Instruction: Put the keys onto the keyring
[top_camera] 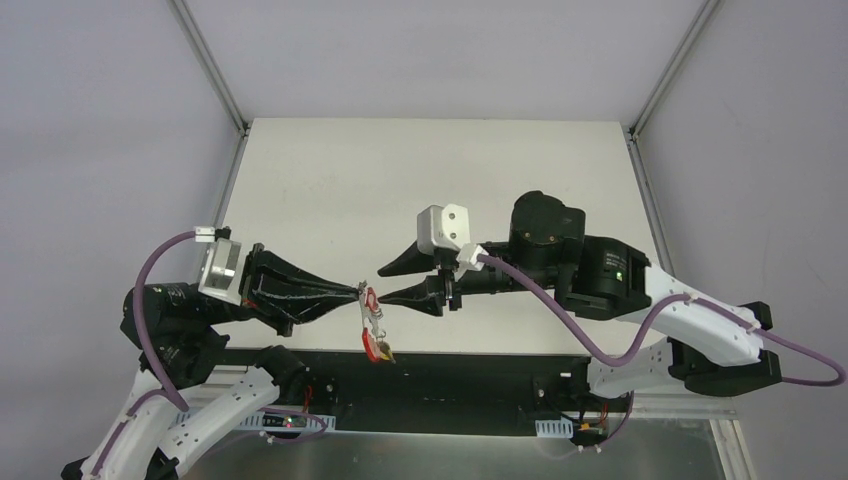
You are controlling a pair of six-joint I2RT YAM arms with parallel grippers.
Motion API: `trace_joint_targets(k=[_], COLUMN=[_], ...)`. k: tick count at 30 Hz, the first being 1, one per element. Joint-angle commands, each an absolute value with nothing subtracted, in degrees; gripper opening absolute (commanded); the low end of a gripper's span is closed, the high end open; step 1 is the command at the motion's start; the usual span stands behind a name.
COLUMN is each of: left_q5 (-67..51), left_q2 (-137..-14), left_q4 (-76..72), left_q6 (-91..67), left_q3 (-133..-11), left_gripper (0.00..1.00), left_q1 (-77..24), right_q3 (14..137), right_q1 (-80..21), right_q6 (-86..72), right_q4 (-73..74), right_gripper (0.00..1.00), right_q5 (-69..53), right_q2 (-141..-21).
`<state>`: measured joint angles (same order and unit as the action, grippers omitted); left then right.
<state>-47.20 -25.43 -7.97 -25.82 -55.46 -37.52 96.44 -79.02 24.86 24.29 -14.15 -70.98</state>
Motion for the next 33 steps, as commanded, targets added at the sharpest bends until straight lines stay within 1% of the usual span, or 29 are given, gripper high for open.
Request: trace_joint_targets(k=[1,5,16,26,30,33], left_q5=[-44.80,-44.39,-43.69,-43.95,-44.17,-44.13], left_q2=[-23.76,-23.15,-22.13,-21.72,-21.58,-21.57], left_q4=[-18.41,-21.13,-21.65,-21.66,-21.48,-21.36], left_q6=[-27.90,-29.04,-28.57,-28.89,-28.83,-28.75], left_q3=[-53.88,-52.56,-51.44,-51.18,-51.35,-51.42], left_gripper=[0.00,0.00,0.00,0.00,0.00,0.00], left_q1=[-37.71,-37.71,-37.71,-37.68,-37.69,-37.71], right_q3=[100.55,101.65,102.12,100.98,100.79,100.72], right_q1=[-80.14,-80.67,-81.43,-82.47,-82.68,-82.87], right_q6=[29.09,29.85,28.54,28.37,28.47,28.54], right_q4=[19.58,18.89,17.03,14.02,13.25,13.44], right_gripper=[0.39,0.39,0.33,0.29,0.22,0.19], right_q5=[-15.05,-15.65,-17.40,-14.94,-14.55,-14.44], right_q2=[-72.98,-74.38,-75.16,-73.81,-73.72,-73.53])
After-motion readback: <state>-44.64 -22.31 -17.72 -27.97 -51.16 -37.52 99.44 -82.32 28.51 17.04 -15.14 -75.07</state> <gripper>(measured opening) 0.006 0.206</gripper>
